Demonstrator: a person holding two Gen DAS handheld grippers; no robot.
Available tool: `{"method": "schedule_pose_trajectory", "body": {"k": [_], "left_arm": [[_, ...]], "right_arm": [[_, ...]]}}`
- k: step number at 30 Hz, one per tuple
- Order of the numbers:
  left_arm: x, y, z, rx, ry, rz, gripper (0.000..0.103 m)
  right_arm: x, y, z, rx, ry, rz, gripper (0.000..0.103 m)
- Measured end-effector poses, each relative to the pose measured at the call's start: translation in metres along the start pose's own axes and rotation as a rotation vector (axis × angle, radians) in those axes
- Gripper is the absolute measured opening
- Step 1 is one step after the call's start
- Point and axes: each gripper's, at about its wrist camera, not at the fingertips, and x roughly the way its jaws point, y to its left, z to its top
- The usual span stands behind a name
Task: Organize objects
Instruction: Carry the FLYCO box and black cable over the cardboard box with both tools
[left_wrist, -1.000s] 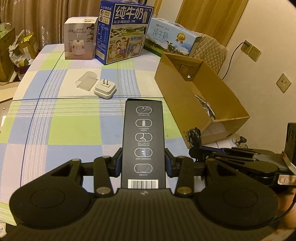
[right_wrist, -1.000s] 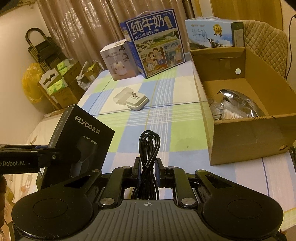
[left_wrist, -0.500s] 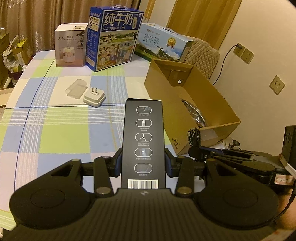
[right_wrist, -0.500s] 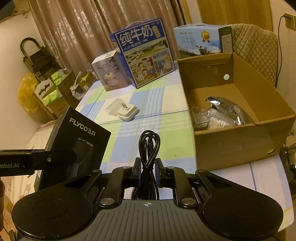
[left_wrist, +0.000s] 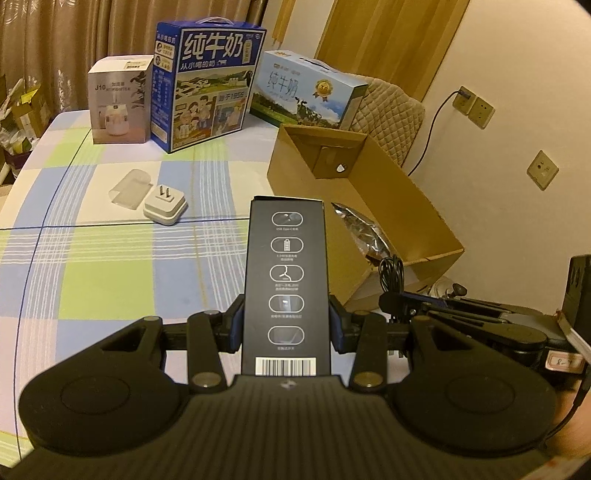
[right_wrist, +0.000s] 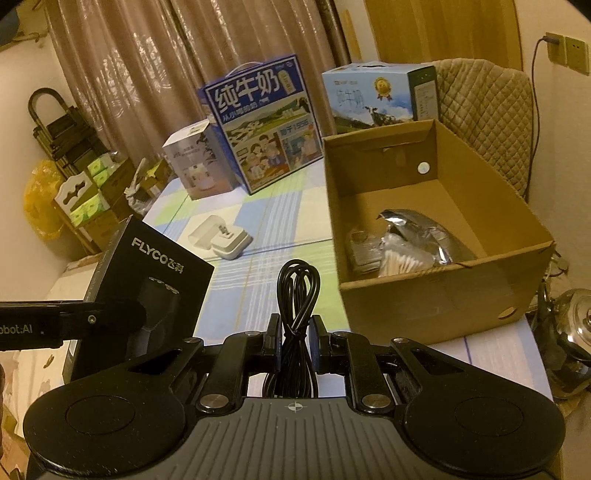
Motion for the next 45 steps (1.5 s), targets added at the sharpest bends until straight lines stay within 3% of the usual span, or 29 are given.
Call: {"method": "schedule_pose_trajectory", "body": {"k": [45], "left_arm": [[0.039,-0.078,0.039,0.082,-0.006,-0.079,0.038]], "right_arm": [[-0.032,-0.073,0.04,0.034,-0.081,-0.11,0.011]]}}
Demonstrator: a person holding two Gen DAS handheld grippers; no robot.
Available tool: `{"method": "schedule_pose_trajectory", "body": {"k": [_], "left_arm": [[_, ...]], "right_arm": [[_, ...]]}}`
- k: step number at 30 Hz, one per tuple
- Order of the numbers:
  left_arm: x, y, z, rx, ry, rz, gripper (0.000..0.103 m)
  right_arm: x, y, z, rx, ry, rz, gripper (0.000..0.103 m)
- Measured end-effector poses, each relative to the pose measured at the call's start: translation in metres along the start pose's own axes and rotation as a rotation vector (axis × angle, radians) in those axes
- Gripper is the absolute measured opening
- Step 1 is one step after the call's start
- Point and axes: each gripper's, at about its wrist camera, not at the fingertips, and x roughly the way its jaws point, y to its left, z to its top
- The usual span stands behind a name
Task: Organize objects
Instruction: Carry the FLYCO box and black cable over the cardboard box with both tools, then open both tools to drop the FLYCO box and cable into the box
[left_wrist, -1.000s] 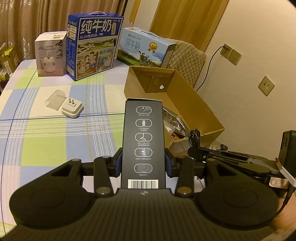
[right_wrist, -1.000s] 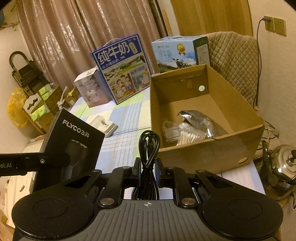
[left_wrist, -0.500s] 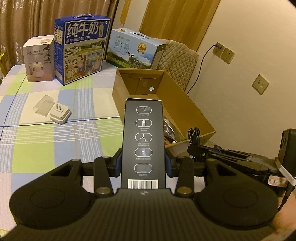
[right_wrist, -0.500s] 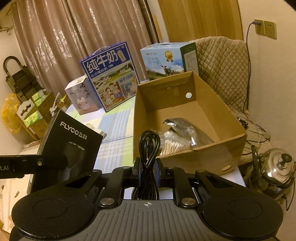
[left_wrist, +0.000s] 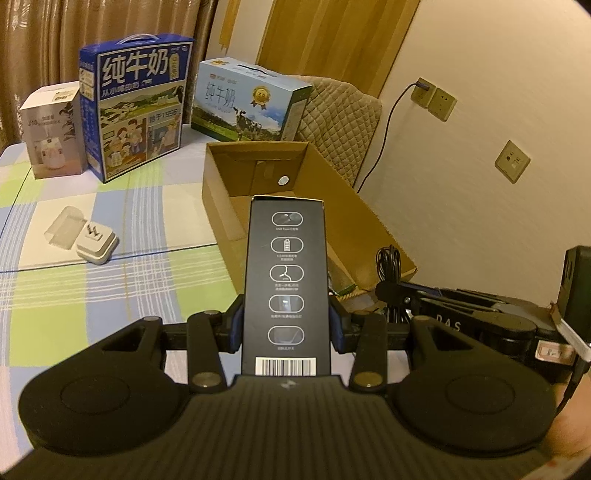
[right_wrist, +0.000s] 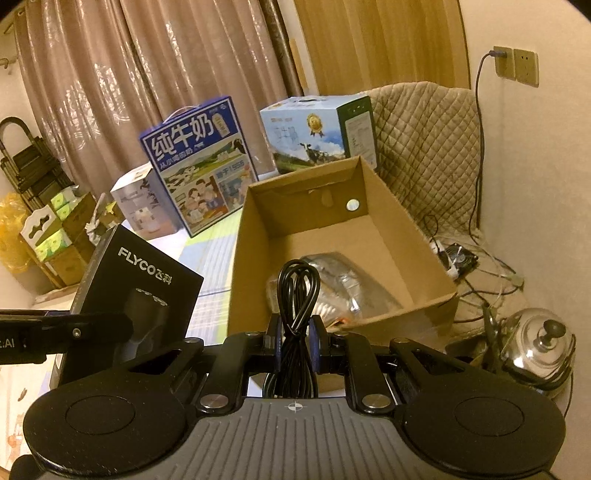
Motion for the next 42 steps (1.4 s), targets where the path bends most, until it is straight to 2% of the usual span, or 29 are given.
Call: {"method": "schedule_pose_trajectory", "body": {"k": [21,30,42], "left_arm": [[0.055,-0.027,0.047,0.039,0.0,-0.019,0.038],[0.08,-0.026,0.067,0.01,0.0,-0.018,0.038],[0.107,-0.022,0.072,-0.043,0.0,0.013,0.038]], "right_arm": [[0.035,-0.04,0.04,-0.042,0.026,-0.045,0.011],[0.054,-0.05,0.057,-0.074,0.046,-0.059,0.011],[0.07,-0.056,0.066,-0.08,0.057,-0.055,0.011]]}}
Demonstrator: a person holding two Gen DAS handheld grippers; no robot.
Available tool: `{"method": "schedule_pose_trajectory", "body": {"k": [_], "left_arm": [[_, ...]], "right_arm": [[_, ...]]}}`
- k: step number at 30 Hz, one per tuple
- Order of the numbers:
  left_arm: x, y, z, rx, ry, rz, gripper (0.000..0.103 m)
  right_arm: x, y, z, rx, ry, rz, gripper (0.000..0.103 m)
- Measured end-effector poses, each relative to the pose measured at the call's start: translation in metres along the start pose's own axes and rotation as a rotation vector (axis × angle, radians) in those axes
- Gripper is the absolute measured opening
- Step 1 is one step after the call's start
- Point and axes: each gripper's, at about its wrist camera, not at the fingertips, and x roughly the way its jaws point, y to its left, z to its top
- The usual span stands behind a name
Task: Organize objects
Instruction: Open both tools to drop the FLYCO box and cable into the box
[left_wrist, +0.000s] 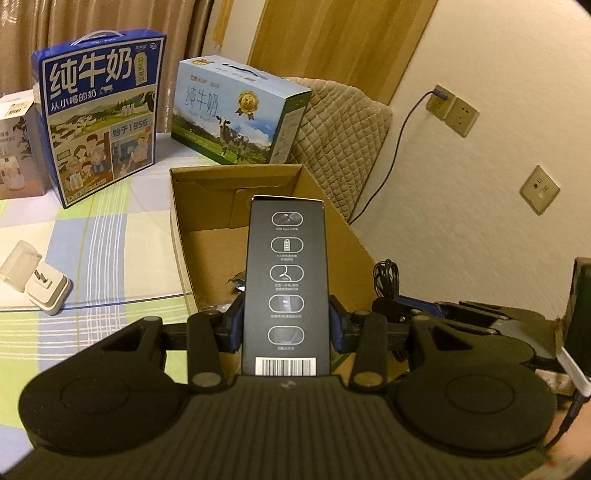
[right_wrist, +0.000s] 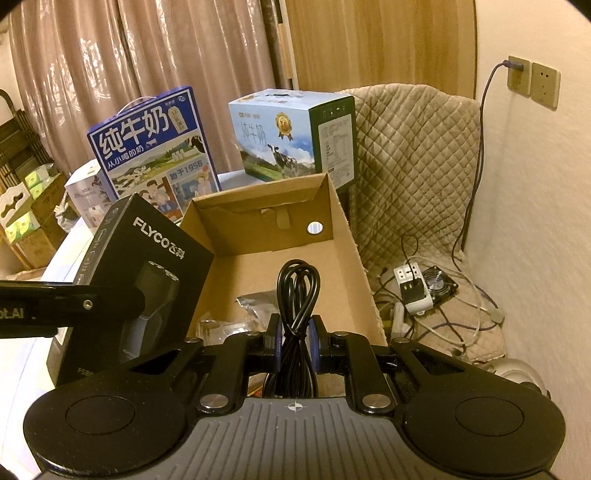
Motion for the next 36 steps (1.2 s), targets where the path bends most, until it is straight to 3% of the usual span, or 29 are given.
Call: {"method": "schedule_pose_trajectory", "body": {"k": [11,13,14,26,27,29,30,36], "left_arm": [[0.016,-0.001,0.002,-0.008,0.008,0.022,0.039],[0.017,0.0,0.003,-0.013,0.001,0.034,0.053],[0.016,0.002,0.004,-0.016,-0.008,0.039,0.054],[-0.007,0.029,-0.003,-0.068,-0.04,0.068,0.054],[-0.009,0.032,-0.004,-0.073,-0.042,0.069,0.054],[-0.012,0.035,-0.005,-0.076,-0.044,0.074,0.054],[-0.014,0.037,-0.006,-0.078,-0.046,0.075,0.054],[-0.024,0.052,-0.017,-0.11,-0.05,0.088,0.054]], "right_arm": [[0.006,-0.002,0.002,0.004,0.004,-0.001,0.011],[0.007,-0.002,0.002,0.006,0.004,-0.002,0.011],[0.006,-0.003,0.001,0.008,0.005,0.0,0.011],[0.009,-0.003,0.003,0.053,-0.004,0.051,0.013],[0.009,-0.003,0.003,0.055,-0.012,0.057,0.017],[0.005,-0.001,0.003,0.056,-0.052,0.043,0.056],[0.002,-0.001,0.002,0.063,-0.068,0.045,0.061],[-0.008,0.0,0.003,0.081,-0.068,0.06,0.061]]}}
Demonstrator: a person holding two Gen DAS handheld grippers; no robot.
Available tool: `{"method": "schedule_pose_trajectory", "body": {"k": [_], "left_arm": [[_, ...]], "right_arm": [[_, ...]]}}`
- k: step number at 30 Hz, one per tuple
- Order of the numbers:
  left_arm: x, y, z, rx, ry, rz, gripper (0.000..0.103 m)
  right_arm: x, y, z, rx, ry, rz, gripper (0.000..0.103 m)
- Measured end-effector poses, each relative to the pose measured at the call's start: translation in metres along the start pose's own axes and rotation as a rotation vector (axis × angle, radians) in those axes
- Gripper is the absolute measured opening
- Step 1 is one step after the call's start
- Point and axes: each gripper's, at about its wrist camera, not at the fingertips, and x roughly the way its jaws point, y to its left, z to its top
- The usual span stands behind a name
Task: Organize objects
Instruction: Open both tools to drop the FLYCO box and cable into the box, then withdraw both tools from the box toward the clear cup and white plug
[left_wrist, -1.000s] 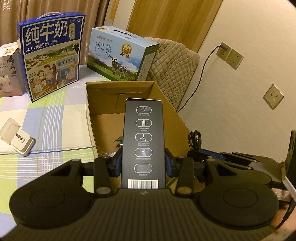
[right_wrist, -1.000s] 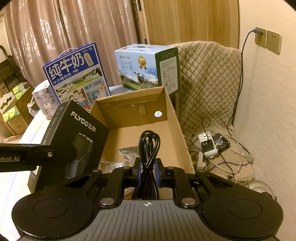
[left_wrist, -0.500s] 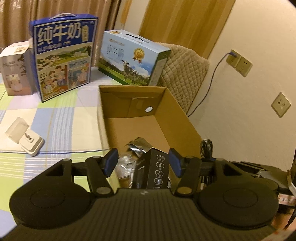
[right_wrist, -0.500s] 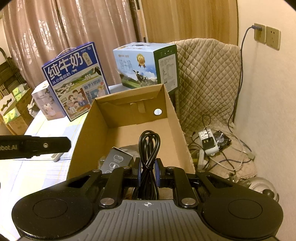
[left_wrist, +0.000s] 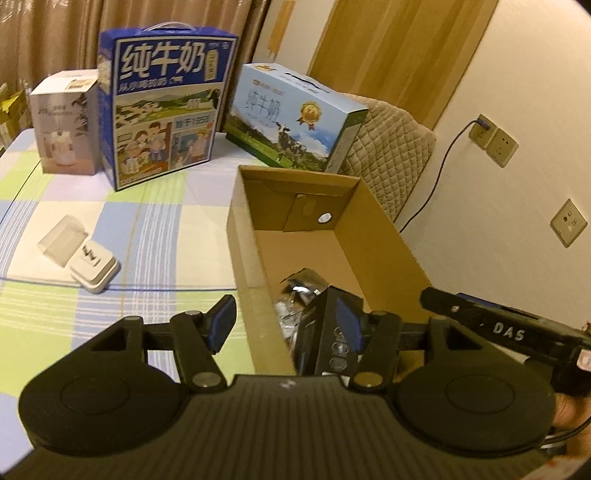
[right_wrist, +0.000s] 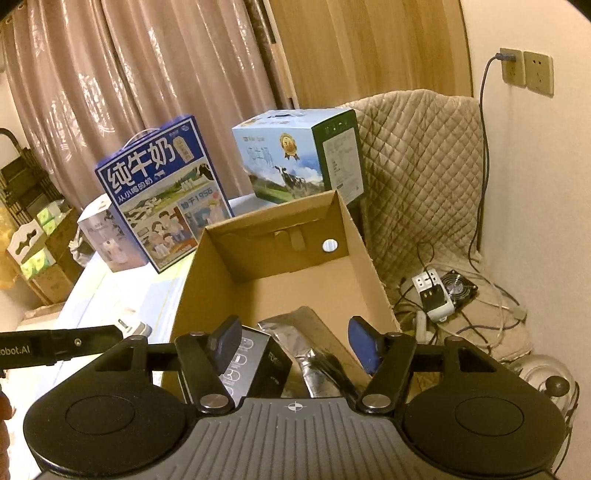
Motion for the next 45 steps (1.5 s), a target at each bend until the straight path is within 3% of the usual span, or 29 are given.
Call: {"method": "schedule_pose_trajectory", "body": {"k": [8,16,25,36,45], "left_arm": [[-0.024,0.027,-0.014,-0.027,-0.014,0.039,0.056],[-0.058,0.06,-0.03,-0.031,-0.039,0.094,0.068],[-0.099,0.127,-0.054,-0.066,-0.057,0.214,0.08],[-0.122,0.199,-0.052,-0.087,-0.098,0.34,0.102],[-0.086,0.248,-0.036,-0.074,-0.093,0.372,0.102]], "right_arm": [[-0.016,0.013,-0.003,0.005,-0.001,0.015,0.061],[-0.032,0.049,-0.007,-0.03,-0.004,0.06,0.061],[-0.028,0.106,-0.02,-0.11,0.026,0.128,0.061],[0.003,0.171,-0.038,-0.189,0.058,0.183,0.061],[0.065,0.212,-0.05,-0.244,0.078,0.216,0.068]]}}
